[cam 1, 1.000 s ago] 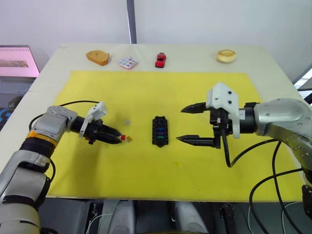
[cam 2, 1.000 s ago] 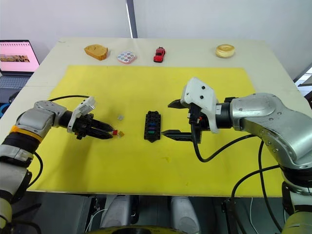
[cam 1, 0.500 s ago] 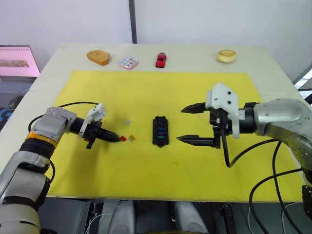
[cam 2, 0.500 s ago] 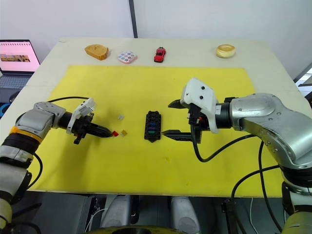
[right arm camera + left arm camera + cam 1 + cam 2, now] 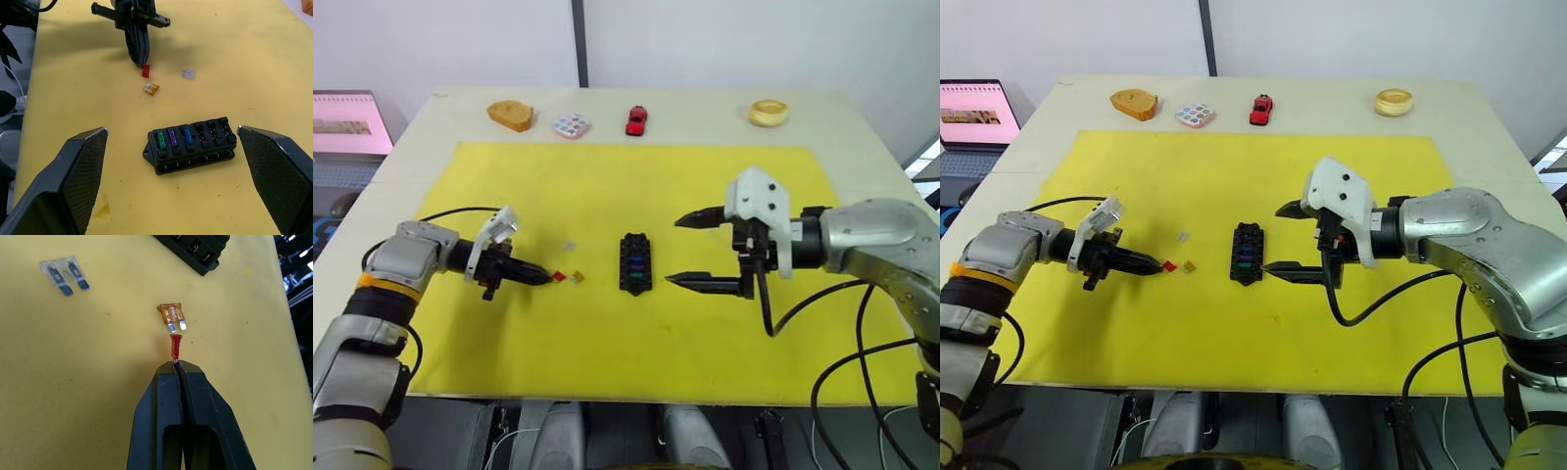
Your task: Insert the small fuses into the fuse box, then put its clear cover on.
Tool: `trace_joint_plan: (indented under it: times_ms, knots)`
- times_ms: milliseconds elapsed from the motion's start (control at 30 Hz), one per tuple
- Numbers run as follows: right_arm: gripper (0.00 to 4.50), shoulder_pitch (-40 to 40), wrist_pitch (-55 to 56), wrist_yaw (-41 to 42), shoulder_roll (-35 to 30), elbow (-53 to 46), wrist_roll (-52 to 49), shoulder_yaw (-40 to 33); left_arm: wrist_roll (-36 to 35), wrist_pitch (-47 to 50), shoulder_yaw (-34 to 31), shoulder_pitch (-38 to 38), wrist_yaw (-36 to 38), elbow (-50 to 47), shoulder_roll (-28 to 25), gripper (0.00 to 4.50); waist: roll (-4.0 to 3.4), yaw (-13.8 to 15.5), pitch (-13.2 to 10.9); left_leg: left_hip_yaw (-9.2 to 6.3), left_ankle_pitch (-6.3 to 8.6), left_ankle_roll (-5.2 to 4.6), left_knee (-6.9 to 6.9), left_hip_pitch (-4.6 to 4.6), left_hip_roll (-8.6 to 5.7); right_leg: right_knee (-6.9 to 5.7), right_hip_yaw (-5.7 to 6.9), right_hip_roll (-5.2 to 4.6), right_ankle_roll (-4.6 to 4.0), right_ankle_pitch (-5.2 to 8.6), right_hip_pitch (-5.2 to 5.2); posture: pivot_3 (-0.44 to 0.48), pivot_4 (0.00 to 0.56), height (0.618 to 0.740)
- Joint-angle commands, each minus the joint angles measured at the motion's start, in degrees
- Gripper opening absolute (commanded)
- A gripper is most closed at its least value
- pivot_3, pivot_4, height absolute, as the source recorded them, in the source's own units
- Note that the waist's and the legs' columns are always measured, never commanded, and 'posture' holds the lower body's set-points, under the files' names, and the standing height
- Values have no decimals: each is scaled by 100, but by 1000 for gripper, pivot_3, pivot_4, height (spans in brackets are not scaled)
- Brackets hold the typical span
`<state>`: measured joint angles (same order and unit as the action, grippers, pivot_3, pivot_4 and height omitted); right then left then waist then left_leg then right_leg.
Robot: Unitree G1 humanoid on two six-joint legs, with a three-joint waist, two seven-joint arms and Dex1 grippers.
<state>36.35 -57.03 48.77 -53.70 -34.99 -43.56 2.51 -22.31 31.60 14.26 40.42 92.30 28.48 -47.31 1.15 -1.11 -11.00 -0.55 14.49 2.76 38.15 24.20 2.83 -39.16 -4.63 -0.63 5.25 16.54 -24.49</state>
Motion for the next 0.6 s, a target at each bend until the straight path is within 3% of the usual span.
trace_joint_plan:
  times_ms: [33, 600]
  knots:
    - [4500, 162, 108, 29, 39, -49, 29, -19, -16, -45, -168, -168, 20, -337, -191, 70, 0, -5, 0, 0, 0, 0, 0, 0, 0, 0, 0, 0, 0, 0, 0, 0, 150, 740]
    - [4500, 152, 88, 6, 58, -73, 60, -9, 237, 62, -193, -307, 20, -265, -301, 70, -1, -7, 0, 1, 0, 0, 0, -1, 0, -1, 0, 0, 0, 0, -1, 0, 150, 740]
